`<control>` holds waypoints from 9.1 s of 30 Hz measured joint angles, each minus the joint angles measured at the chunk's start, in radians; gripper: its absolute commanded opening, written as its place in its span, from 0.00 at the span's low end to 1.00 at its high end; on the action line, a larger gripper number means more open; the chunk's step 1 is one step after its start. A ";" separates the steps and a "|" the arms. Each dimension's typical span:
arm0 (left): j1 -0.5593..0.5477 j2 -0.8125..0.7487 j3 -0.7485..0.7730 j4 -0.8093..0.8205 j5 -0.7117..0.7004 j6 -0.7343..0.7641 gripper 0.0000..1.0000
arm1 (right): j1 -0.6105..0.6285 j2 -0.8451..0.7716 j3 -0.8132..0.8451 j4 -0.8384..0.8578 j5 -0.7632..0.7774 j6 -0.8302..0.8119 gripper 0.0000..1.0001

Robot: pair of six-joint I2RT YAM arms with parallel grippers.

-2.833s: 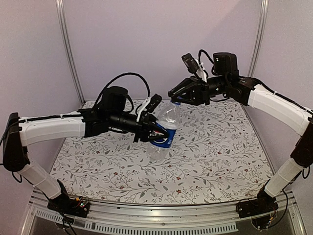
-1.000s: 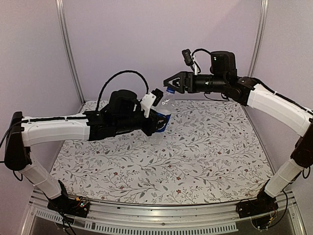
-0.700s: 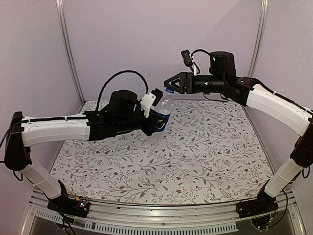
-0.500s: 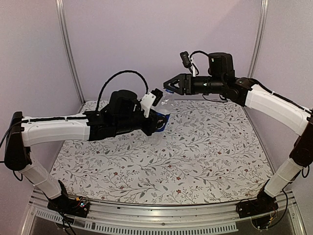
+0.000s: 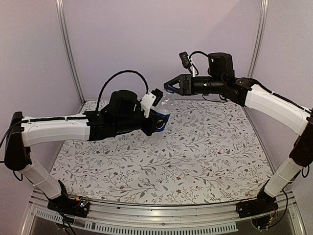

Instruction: Unscrew the bottle caps

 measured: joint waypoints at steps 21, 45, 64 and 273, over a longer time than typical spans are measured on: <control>0.027 -0.038 -0.025 -0.005 0.224 0.023 0.29 | -0.033 0.002 -0.003 0.003 -0.231 -0.182 0.05; 0.122 -0.082 -0.085 -0.016 0.846 0.003 0.29 | -0.049 0.007 -0.024 -0.023 -0.670 -0.450 0.56; 0.116 -0.051 -0.065 -0.018 0.497 -0.017 0.28 | -0.066 -0.043 -0.024 0.004 -0.246 -0.181 0.91; 0.121 -0.051 -0.076 -0.044 0.787 0.016 0.27 | -0.074 -0.012 -0.058 -0.093 -0.634 -0.544 0.32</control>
